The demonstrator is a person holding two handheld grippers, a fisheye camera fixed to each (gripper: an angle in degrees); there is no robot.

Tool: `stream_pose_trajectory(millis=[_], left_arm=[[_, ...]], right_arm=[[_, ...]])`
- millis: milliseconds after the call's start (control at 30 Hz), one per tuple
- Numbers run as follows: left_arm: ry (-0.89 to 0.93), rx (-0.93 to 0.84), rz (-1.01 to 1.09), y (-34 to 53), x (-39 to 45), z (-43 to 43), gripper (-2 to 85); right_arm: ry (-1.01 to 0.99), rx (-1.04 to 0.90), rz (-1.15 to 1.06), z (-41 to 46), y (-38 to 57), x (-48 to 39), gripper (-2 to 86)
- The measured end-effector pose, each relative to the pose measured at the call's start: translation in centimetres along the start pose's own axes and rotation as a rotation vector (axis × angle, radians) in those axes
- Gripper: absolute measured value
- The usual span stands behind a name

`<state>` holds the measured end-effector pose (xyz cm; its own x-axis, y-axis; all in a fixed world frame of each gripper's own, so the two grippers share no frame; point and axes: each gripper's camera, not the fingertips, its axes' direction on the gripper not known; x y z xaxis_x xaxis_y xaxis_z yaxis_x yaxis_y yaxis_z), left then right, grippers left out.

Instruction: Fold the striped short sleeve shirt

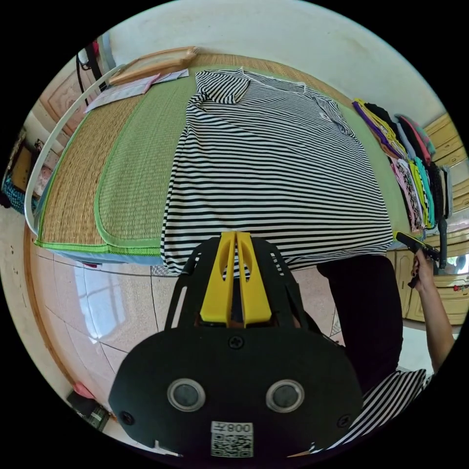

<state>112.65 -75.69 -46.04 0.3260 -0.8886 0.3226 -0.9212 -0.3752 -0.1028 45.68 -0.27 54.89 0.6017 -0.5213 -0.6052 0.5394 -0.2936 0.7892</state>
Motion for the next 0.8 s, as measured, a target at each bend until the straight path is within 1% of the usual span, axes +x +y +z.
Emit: stream_pose_trajectory(millis=[67,167,200,233,333,500,700,800], left_arm=[[0.005,-0.023,0.001,0.7,-0.2,0.5,0.3],[0.081,-0.081,-0.071,1.8,-1.8,1.4,0.3],[0.132,-0.087,-0.107,2.5,-2.6,1.6,0.4],[0.188,-0.065,-0.133,3.4,-3.5,1.6,0.4],[0.281,0.031,-0.212,6.9,-6.1,1.1,0.5],[0.383,0.114,-0.39,14.1,-11.8,2.6,1.2],[0.479,0.077,-0.462,19.9,-15.2,7.4,4.8],[0.471,0.052,-0.443,20.8,-15.3,9.6,5.8]], right_arm=[[0.012,0.006,-0.008,0.8,0.9,0.1,0.2],[0.015,0.0,-0.027,1.8,1.9,0.5,0.2],[0.007,0.0,-0.024,2.0,2.1,0.8,0.2],[-0.022,-0.001,-0.004,2.4,2.4,1.4,0.2],[-0.126,0.001,0.052,3.3,3.6,3.8,0.1],[-0.279,0.031,0.098,5.1,7.1,7.5,0.1],[-0.431,0.03,0.171,8.5,11.9,11.3,0.1],[-0.501,0.027,0.22,10.4,13.8,12.7,0.3]])
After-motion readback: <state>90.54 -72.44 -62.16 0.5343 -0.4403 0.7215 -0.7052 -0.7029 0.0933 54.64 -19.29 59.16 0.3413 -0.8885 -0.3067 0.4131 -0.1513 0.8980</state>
